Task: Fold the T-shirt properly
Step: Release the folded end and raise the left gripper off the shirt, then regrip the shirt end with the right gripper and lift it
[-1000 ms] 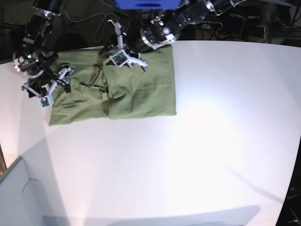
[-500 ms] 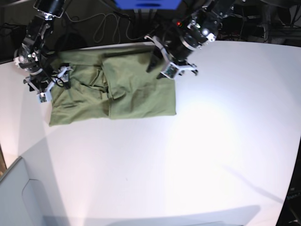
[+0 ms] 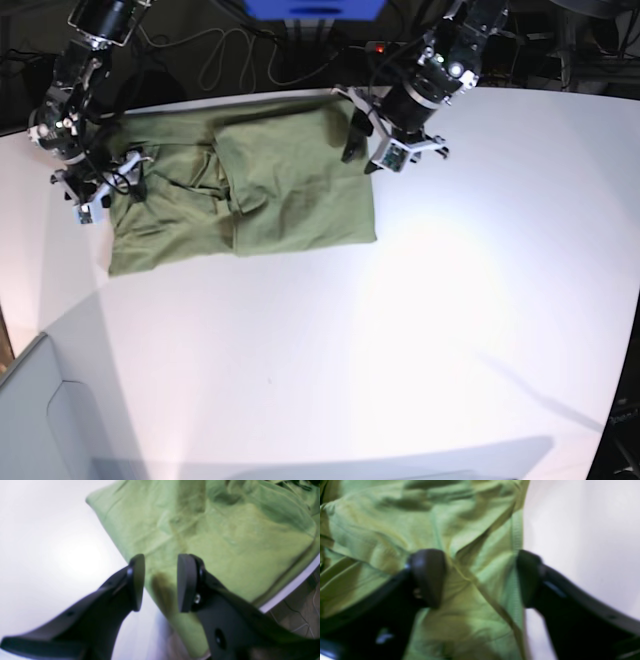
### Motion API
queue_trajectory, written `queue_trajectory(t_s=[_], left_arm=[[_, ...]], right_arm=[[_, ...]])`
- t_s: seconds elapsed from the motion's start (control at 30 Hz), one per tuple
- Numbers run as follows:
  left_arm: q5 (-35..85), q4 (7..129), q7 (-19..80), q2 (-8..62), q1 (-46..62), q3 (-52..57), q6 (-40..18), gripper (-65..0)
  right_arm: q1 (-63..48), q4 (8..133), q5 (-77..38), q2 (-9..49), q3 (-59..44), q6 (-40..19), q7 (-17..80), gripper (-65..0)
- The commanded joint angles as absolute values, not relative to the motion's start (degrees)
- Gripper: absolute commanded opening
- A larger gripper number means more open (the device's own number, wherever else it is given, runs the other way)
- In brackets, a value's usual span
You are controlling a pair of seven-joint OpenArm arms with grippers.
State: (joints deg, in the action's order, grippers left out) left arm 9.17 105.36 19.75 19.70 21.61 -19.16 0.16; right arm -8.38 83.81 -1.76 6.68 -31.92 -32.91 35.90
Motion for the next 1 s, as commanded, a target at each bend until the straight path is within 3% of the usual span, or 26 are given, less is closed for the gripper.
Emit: queue_trajectory(t_s=[0.0, 0.3, 0.53, 0.67, 0.97], left_arm=[[9.45, 106.15, 18.51, 19.82, 21.67, -19.03, 0.04, -44.2], [9.45, 103.08, 18.42, 19.74, 21.23, -18.51, 0.04, -44.2], [9.45, 99.65, 18.42, 16.84, 21.23, -14.64, 0.04, -44.2], [9.45, 97.36, 18.42, 15.6, 21.14, -13.49, -0.04, -44.2], [9.45, 96.75, 18.68, 15.08, 19.65, -13.67, -0.04, -44.2]], right_arm=[[-9.1, 83.03, -0.31, 6.46, -31.6, -33.71, 40.84, -35.7], [-9.63, 83.12, -0.31, 6.29, -31.6, -33.71, 40.84, -65.0], [-9.63, 84.53, -0.57, 6.2, -31.6, -35.47, 40.75, -64.9], [-9.8, 90.95, -0.48, 4.44, -31.96, -38.99, 40.84, -64.9], [-10.95, 102.37, -0.48, 0.84, -31.69, -40.0, 41.36, -64.9]])
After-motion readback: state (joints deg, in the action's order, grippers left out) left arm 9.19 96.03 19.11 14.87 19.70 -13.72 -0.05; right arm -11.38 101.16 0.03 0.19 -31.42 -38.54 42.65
